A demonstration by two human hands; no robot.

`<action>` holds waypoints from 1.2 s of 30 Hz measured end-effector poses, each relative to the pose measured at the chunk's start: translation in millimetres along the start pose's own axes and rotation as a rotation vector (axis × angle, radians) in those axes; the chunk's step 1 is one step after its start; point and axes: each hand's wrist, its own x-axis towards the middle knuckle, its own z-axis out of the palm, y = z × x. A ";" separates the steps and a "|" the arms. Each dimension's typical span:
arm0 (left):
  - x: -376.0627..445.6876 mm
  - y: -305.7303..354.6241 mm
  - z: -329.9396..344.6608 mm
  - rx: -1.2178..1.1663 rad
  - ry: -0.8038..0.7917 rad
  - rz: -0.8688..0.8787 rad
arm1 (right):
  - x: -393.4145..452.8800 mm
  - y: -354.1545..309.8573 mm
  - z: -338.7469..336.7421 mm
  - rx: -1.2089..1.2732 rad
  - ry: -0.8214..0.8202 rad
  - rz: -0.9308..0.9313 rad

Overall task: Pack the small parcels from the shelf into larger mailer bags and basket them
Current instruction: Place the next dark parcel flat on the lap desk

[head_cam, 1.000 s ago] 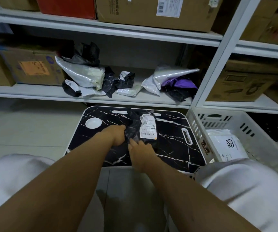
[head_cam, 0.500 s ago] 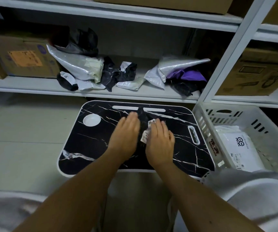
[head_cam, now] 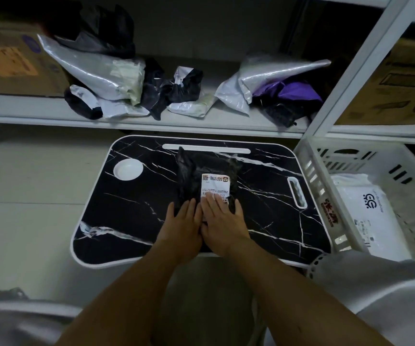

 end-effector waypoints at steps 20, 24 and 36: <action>34.3 0.7 -3.8 -0.254 -0.060 -0.206 | 19.4 22.1 -12.7 0.137 -0.076 0.091; 33.9 -3.2 -4.5 -0.222 -0.080 -0.250 | 25.5 24.4 -17.4 0.091 -0.130 0.078; 65.5 -2.8 -52.4 -0.205 0.440 -0.210 | 19.3 29.7 -23.3 0.707 0.225 0.873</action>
